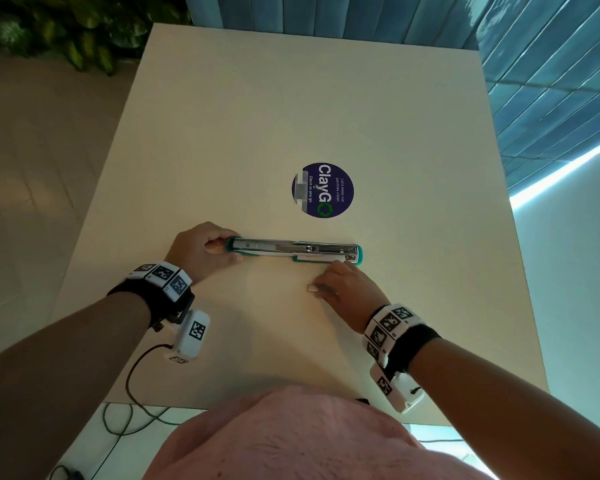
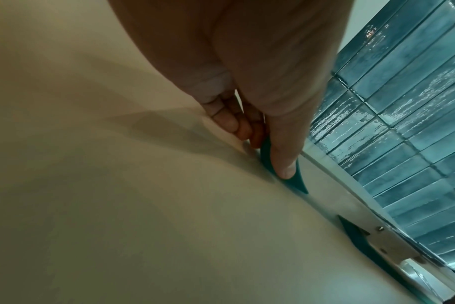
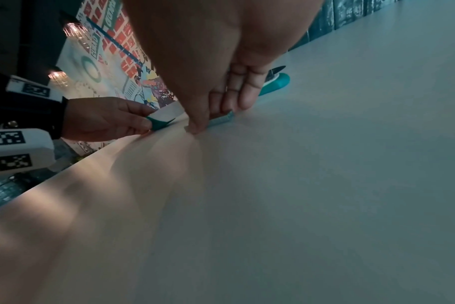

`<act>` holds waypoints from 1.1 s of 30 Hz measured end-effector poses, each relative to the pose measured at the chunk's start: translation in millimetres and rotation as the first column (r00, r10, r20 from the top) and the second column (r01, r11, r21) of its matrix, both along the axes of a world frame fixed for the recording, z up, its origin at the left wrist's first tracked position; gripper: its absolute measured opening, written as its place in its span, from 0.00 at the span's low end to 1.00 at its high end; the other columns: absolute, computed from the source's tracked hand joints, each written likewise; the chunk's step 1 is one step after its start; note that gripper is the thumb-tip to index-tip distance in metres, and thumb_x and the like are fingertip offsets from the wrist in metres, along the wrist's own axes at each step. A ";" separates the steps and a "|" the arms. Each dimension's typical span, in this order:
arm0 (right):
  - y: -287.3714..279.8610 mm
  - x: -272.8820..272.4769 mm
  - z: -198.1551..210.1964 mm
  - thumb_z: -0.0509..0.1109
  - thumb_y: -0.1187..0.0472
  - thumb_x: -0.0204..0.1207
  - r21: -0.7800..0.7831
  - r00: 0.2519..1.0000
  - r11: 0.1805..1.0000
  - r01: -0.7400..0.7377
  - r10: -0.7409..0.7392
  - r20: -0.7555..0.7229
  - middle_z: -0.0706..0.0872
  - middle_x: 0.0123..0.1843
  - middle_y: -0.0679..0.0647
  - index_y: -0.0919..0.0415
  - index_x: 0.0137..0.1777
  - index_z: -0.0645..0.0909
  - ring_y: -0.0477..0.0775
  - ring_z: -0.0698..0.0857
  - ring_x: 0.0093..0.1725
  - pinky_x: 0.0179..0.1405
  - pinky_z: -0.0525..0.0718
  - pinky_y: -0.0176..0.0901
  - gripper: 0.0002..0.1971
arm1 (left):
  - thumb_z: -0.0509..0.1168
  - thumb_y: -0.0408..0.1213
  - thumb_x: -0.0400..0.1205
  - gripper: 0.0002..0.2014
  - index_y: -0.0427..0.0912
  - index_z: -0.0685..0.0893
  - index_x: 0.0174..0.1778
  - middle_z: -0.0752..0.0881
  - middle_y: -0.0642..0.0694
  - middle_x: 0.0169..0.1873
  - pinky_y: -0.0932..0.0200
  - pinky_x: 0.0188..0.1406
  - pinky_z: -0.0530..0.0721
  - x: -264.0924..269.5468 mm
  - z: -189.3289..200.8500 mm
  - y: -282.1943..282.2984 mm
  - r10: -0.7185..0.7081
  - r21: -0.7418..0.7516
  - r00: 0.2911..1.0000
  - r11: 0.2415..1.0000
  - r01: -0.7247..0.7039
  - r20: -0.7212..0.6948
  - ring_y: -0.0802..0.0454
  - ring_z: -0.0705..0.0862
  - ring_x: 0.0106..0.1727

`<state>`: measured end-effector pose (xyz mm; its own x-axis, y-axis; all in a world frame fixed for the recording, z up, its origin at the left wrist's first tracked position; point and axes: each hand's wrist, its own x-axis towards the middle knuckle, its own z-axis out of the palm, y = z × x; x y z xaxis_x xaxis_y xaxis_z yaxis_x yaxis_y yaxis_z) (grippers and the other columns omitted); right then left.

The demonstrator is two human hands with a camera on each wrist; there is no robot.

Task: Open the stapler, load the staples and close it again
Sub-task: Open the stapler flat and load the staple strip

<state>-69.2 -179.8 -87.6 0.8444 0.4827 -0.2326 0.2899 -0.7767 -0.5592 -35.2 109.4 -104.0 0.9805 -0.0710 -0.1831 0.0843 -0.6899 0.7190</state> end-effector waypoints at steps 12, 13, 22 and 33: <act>-24.6 50.2 29.9 0.63 0.57 0.77 -0.121 0.989 0.991 0.065 -0.048 0.140 0.84 0.49 0.53 0.56 0.52 0.81 0.55 0.77 0.50 0.53 0.79 0.50 0.08 | 0.78 0.41 0.68 0.18 0.51 0.87 0.54 0.87 0.51 0.47 0.87 0.46 0.73 1.5 -4.8 2.7 -0.017 -0.010 1.000 1.000 0.017 0.000 0.75 0.81 0.47; -24.9 51.0 29.9 0.63 0.58 0.77 -0.132 0.993 0.990 0.049 -0.035 0.110 0.83 0.49 0.54 0.56 0.52 0.81 0.54 0.77 0.51 0.53 0.80 0.50 0.08 | 0.78 0.40 0.68 0.18 0.51 0.87 0.54 0.87 0.51 0.47 0.87 0.46 0.73 1.5 -5.1 2.9 -0.018 -0.009 1.000 1.000 0.018 0.002 0.75 0.80 0.47; -22.7 53.7 32.2 0.62 0.60 0.78 -0.165 0.999 0.986 0.017 -0.009 0.049 0.82 0.51 0.56 0.58 0.53 0.80 0.55 0.76 0.53 0.49 0.80 0.48 0.09 | 0.78 0.41 0.68 0.18 0.52 0.87 0.53 0.88 0.50 0.47 0.84 0.48 0.75 1.1 -6.4 3.7 -0.023 -0.013 0.999 1.000 0.023 0.025 0.64 0.82 0.52; -5.5 66.0 40.2 0.59 0.60 0.79 -0.306 0.995 0.949 -0.077 0.052 -0.087 0.79 0.61 0.62 0.60 0.57 0.81 0.62 0.75 0.59 0.57 0.78 0.56 0.12 | 0.78 0.41 0.68 0.17 0.52 0.87 0.53 0.87 0.50 0.46 0.87 0.46 0.72 0.5 -4.4 2.3 -0.018 0.007 1.000 1.000 0.018 0.017 0.75 0.80 0.47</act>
